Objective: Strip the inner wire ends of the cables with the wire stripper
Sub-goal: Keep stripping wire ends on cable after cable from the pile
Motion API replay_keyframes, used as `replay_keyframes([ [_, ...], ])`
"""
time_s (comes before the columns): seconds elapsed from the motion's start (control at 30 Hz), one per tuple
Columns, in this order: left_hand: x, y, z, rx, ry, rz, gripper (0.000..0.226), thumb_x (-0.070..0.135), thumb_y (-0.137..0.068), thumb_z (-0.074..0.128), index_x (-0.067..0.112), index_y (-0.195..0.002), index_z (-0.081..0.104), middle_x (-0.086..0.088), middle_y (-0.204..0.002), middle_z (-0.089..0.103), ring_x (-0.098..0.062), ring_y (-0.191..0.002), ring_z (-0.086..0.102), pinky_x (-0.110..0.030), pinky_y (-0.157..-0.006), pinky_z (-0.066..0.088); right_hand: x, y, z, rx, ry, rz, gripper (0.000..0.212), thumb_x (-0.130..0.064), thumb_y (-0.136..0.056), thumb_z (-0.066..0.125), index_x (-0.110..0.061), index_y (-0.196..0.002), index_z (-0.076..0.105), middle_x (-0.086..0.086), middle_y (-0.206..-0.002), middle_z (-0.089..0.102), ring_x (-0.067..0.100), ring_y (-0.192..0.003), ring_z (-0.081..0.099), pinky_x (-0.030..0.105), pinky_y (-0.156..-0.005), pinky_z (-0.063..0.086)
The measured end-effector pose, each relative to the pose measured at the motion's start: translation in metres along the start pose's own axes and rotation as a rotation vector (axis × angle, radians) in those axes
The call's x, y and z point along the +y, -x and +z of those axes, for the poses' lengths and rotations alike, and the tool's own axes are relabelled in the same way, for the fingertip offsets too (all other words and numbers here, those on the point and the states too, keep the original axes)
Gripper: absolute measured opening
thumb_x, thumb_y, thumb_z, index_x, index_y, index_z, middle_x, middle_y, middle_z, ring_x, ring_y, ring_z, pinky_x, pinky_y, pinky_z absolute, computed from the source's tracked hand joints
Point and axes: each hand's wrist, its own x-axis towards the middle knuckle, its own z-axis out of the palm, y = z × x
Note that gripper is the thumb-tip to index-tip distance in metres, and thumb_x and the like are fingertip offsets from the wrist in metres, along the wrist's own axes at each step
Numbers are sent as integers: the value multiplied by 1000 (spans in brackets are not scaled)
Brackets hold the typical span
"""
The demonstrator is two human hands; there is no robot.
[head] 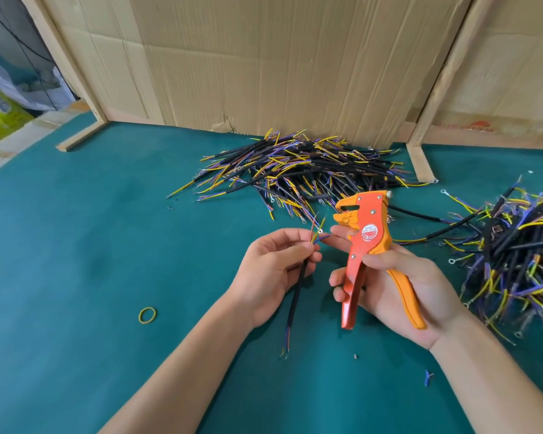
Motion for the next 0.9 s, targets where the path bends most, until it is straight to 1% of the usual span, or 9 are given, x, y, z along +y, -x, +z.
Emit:
replay_keyframes([
  [0.23,2,1,-1,-103,-52,-8,15,-3,-95,57,9,-92,66,-8,-87,68,-13,-68,61,-22,-71,54,1,-1,3,19,6,12,65,-9,-76,64,-3,-140,54,18,-136,63,37,-79,65,46,-70,55],
  [0.3,2,2,-1,-130,-82,-1,12,-2,-94,59,9,-93,65,-9,-86,68,-13,-67,59,-22,-70,53,1,-1,4,25,8,14,63,-10,-78,63,-3,-140,55,19,-135,63,38,-78,64,47,-69,55],
  [0.37,2,2,-1,-145,-98,5,7,2,-88,65,8,-92,65,-9,-83,66,-14,-65,56,-22,-67,51,1,-1,5,26,13,16,63,-10,-78,62,-4,-140,55,20,-136,63,38,-78,64,47,-69,56],
  [0.47,2,2,2,-120,-107,15,8,6,-79,66,8,-87,65,-8,-75,59,-15,-61,51,-23,-64,45,0,0,6,33,19,14,61,-10,-79,62,-4,-140,56,20,-136,62,38,-78,64,47,-70,56],
  [0.57,0,2,3,-60,-130,61,10,3,-78,72,10,-81,66,-5,-69,54,-16,-59,46,-28,-64,40,-1,0,7,35,20,10,62,-10,-78,64,-5,-139,57,20,-137,62,38,-78,65,47,-70,57],
  [0.67,-3,1,3,10,-123,109,13,-2,-90,68,9,-84,65,-6,-73,64,-15,-61,54,-24,-65,48,-2,0,7,30,14,17,63,-8,-79,62,-6,-141,54,22,-137,62,40,-84,68,48,-76,58],
  [0.77,-2,-1,1,41,-115,159,9,0,-93,63,8,-89,63,-10,-79,71,-15,-64,64,-23,-66,54,-4,2,8,35,-46,42,61,-4,-82,63,-5,-142,53,31,-132,61,48,-99,69,51,-87,58],
  [0.83,1,-3,-3,65,-119,200,7,3,-94,62,8,-89,63,-12,-81,73,-16,-66,68,-22,-64,54,-4,2,9,68,-86,58,56,-6,-84,62,-2,-140,55,35,-124,63,53,-107,66,53,-87,58],
  [0.9,2,-5,-7,103,-146,236,8,5,-96,62,9,-89,64,-12,-81,74,-17,-67,69,-21,-62,53,-4,3,10,88,-92,70,54,-9,-87,62,0,-139,54,35,-116,64,56,-110,64,55,-86,58],
])
